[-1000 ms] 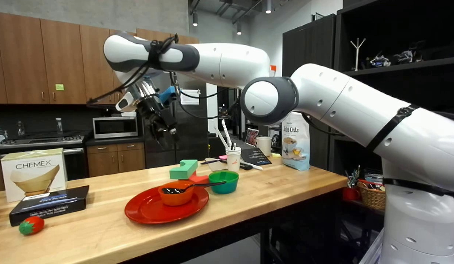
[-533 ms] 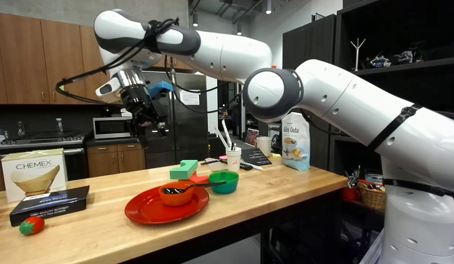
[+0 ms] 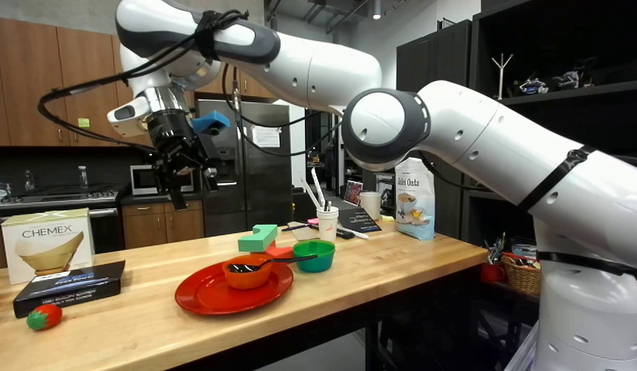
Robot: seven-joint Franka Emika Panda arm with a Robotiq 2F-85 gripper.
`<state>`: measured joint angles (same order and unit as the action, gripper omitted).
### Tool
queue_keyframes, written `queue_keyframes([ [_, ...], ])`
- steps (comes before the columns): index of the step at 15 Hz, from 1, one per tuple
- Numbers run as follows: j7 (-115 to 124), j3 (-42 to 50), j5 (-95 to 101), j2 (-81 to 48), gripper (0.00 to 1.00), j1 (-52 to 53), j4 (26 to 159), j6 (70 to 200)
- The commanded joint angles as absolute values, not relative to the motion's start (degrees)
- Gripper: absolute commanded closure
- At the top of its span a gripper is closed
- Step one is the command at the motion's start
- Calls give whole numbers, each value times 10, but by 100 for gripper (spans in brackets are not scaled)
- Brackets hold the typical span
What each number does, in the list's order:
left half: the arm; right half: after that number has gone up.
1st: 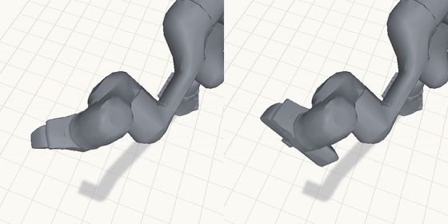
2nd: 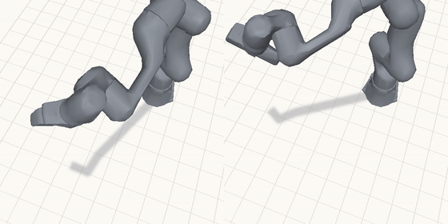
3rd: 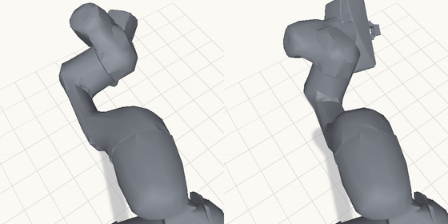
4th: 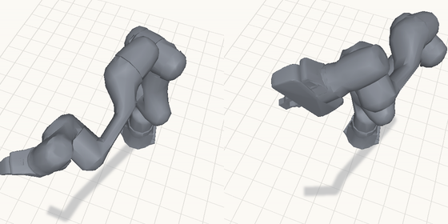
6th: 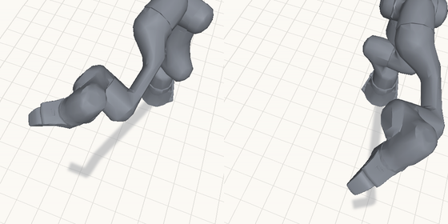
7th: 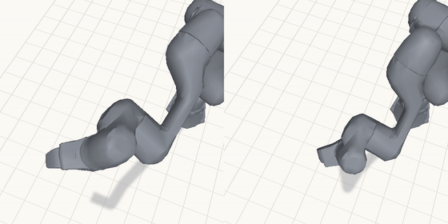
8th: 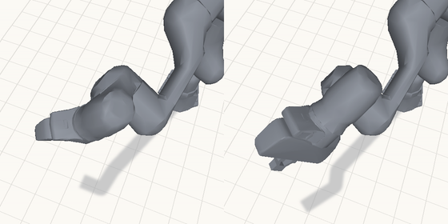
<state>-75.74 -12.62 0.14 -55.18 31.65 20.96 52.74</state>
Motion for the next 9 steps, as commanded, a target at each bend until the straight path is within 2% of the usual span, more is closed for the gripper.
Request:
queue_keyframes([
  [1, -752, -123, 1, -528, 0, 343, 222, 533],
  [9, -775, -124, -1, -516, 0, 379, 232, 501],
])
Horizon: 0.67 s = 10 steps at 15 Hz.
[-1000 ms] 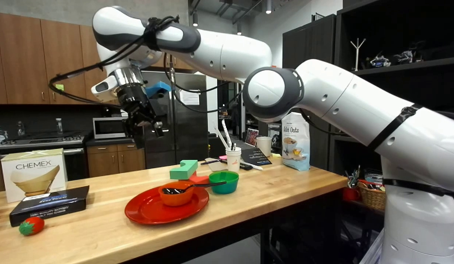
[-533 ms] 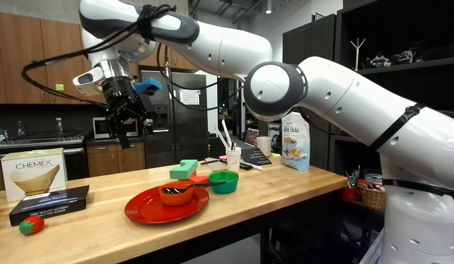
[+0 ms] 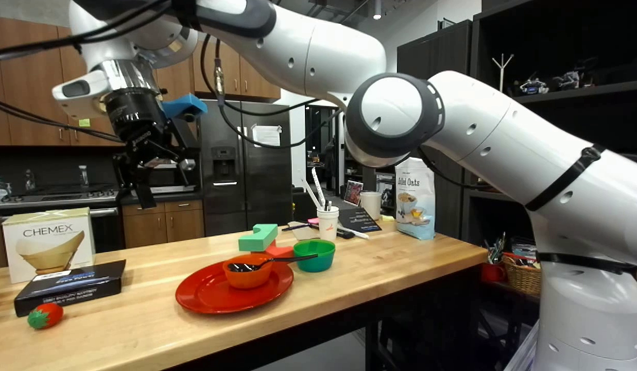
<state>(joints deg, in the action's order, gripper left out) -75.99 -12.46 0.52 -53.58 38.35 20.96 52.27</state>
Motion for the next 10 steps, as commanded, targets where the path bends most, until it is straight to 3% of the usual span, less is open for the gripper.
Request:
queue_keyframes([
  [1, -782, -127, -7, -520, 0, 374, 234, 495],
  [10, -950, -112, 19, -611, 0, 297, 198, 410],
])
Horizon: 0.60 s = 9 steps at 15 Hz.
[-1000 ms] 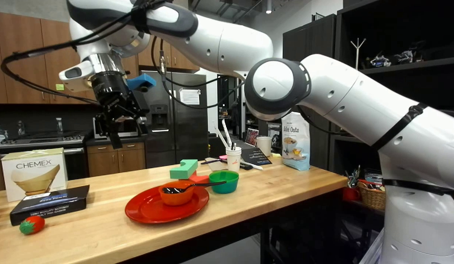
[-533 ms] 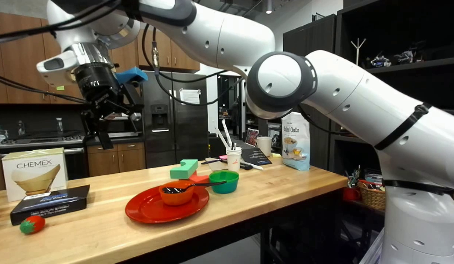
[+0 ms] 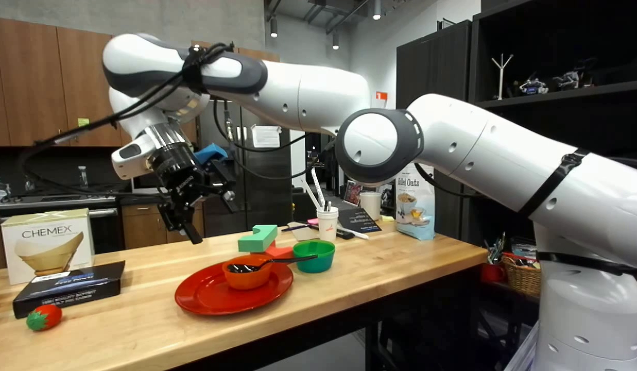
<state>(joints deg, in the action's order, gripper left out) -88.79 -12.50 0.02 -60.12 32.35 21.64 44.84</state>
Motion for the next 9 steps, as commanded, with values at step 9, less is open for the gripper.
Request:
queue_keyframes([
  [9, -971, -98, 47, -568, 0, 311, 224, 397],
])
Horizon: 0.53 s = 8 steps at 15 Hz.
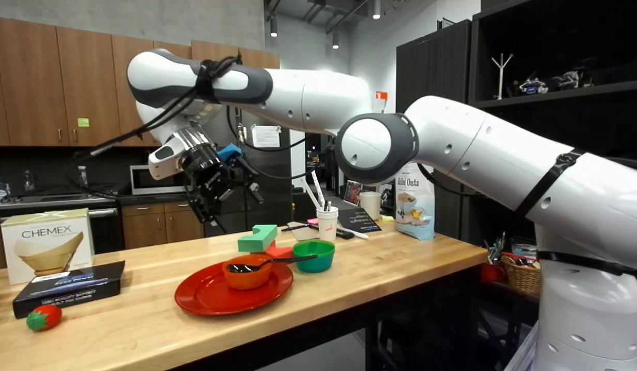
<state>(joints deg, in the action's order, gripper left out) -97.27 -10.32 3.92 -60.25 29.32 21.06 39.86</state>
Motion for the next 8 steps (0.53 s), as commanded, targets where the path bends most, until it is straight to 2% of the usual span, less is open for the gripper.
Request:
queue_keyframes([
  [1, -966, -99, 46, -561, 0, 320, 223, 398],
  [8, -873, -102, 33, -517, 0, 397, 218, 427],
])
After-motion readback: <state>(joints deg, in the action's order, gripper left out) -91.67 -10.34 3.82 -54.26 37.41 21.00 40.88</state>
